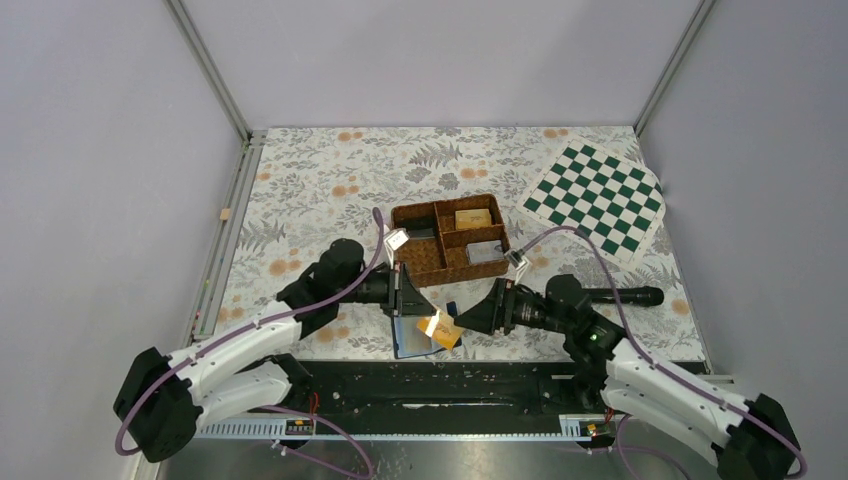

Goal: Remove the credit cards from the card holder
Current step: Place the credit card in the storage box.

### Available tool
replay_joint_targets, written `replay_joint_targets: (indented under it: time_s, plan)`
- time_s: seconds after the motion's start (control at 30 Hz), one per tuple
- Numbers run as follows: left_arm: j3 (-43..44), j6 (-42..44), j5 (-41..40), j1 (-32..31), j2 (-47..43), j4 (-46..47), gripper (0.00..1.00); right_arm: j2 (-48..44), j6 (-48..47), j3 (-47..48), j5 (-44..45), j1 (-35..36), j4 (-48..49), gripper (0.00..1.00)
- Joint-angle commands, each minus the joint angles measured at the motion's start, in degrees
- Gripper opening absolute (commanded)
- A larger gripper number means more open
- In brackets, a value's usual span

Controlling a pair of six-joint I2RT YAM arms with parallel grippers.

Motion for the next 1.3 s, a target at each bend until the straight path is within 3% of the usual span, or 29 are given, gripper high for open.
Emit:
replay_joint_targets:
  time_s: [0.0,0.03,0.07,0.17,0.27,0.47,0.77,1.27]
  plan:
    - [3.87,-1.41,-6.89,0.16,-2.39,-0.01,0.00,-8.61,-2.31,6.53,10.64,-0.20,-14.89,0.86]
    - [4.92,-1.45,-8.84,0.16,-2.61,-1.27,0.00,-10.62,-3.07,7.85,12.44,-0.23,-18.20,0.97]
    - [6.12,-1.46,-11.24,0.18,-2.78,-2.61,0.00,-12.75,-3.73,9.17,14.35,-0.18,-22.11,0.99]
    - [10.18,-2.15,-19.41,0.79,-2.35,-6.82,0.00,-17.91,-5.76,13.30,19.86,-0.16,-31.17,0.99]
    - [11.88,-5.62,-27.32,2.17,-1.15,-3.77,0.00,-20.77,-8.09,18.01,26.76,-0.15,-40.73,0.99]
    - [18.28,-7.61,-39.24,3.81,9.71,2.26,0.00,-23.96,-10.82,22.46,34.51,-0.18,-46.62,0.99]
    - [30.47,-9.44,-41.62,4.30,31.30,10.59,0.00,-26.41,-12.97,21.63,35.85,-0.21,-47.10,0.99]
    - [32.96,-16.19,-44.78,4.20,47.77,22.85,0.00,-29.25,-12.67,22.80,32.08,-0.19,-50.78,1.00]
